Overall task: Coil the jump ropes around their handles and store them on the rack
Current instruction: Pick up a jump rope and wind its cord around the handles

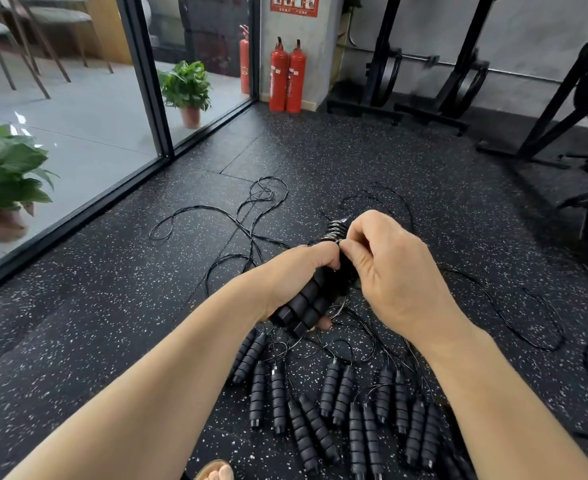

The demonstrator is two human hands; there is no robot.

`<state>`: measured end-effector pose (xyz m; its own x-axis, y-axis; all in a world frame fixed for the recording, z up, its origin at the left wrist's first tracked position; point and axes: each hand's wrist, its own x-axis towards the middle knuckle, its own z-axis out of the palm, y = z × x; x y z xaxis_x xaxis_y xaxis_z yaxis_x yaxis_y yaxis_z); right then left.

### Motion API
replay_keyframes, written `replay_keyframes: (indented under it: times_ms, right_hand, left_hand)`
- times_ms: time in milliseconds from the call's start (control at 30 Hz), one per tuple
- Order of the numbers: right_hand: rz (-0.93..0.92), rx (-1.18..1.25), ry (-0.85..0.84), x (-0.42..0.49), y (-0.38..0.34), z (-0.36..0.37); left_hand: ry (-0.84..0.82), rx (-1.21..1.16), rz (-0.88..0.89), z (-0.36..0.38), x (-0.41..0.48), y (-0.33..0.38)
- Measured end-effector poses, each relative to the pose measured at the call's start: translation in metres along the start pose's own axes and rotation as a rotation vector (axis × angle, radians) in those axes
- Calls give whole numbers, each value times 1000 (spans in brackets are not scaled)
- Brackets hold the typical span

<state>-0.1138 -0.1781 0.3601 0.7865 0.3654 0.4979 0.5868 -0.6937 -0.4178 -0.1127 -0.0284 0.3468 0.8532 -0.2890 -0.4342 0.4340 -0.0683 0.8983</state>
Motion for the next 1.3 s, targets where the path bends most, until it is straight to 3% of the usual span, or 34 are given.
replay_keyframes:
  times_ms: [133,300,533,733,1000,1300]
  right_hand:
    - [26,25,-81,4,3,-6]
    - [-24,-34,-52,6,-3,-5]
    - [109,216,-90,-1,1,4]
    - [168,389,-33,-2,-3,1]
    - [222,506,-18,4,-1,-3]
    - [175,383,-16,9,-3,0]
  left_hand:
    - [-5,38,30,-1,1,-3]
    - [-7,184,84,-4,3,-5]
    - [26,328,59,-1,1,-2]
    - [65,231,46,3,-2,4]
    - [149,199,214,0,-5,5]
    - [154,346,268,6,2,-1]
